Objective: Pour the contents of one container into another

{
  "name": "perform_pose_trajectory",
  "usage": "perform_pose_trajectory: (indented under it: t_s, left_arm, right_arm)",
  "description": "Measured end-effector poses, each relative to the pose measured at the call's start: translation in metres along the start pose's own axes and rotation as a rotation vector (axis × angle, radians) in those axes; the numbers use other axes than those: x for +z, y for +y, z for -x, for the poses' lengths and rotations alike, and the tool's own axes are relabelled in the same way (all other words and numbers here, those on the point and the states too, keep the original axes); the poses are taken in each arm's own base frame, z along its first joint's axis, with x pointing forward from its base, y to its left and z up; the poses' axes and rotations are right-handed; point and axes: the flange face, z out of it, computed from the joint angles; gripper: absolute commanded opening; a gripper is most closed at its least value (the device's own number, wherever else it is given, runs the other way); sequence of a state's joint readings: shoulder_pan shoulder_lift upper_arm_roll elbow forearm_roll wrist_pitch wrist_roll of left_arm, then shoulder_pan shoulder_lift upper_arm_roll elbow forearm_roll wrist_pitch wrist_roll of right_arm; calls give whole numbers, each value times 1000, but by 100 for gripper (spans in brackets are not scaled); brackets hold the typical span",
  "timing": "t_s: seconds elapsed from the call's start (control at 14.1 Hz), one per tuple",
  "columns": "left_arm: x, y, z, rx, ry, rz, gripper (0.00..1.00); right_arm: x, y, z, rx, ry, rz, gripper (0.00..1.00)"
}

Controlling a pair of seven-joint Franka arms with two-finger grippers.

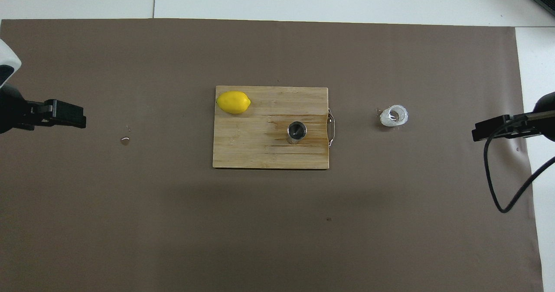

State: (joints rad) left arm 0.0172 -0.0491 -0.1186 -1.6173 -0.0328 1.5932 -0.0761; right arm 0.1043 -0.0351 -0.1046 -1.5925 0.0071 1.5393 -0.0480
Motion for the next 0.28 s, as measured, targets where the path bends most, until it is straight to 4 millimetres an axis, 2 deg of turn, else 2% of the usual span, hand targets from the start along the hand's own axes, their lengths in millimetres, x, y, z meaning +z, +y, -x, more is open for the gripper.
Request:
perform_pose_trajectory:
  t_s: [0.28]
  left_arm:
    - [0,0,0,0,0,0,100]
  right_arm:
    - [-6,11,0,21,9,0,100]
